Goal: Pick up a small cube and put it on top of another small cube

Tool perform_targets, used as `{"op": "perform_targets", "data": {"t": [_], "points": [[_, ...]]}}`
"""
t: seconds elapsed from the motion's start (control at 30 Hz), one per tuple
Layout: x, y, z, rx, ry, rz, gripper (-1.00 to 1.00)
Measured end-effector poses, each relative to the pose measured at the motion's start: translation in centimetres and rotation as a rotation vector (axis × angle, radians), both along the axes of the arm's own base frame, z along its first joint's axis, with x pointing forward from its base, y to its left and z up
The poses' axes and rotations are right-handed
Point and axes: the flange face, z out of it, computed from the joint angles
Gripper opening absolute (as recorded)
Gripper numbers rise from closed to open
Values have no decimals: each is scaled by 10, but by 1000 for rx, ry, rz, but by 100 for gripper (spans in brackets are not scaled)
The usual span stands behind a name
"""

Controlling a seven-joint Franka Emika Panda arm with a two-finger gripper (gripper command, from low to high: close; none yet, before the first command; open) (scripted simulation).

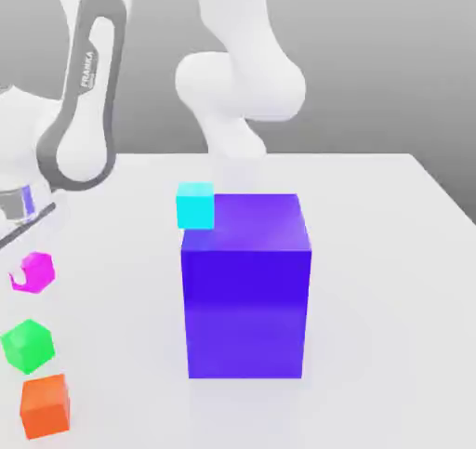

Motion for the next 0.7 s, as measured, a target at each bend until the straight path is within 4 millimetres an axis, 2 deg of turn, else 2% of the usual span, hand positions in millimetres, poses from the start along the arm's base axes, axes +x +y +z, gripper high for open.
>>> {"op": "perform_targets", "data": {"t": [0.53,0.6,0.7], "points": [[78,17,38,-18,3,150,-100],[81,17,23,-21,3,153,-100],[82,17,-14,-22,4,155,-100]]}}
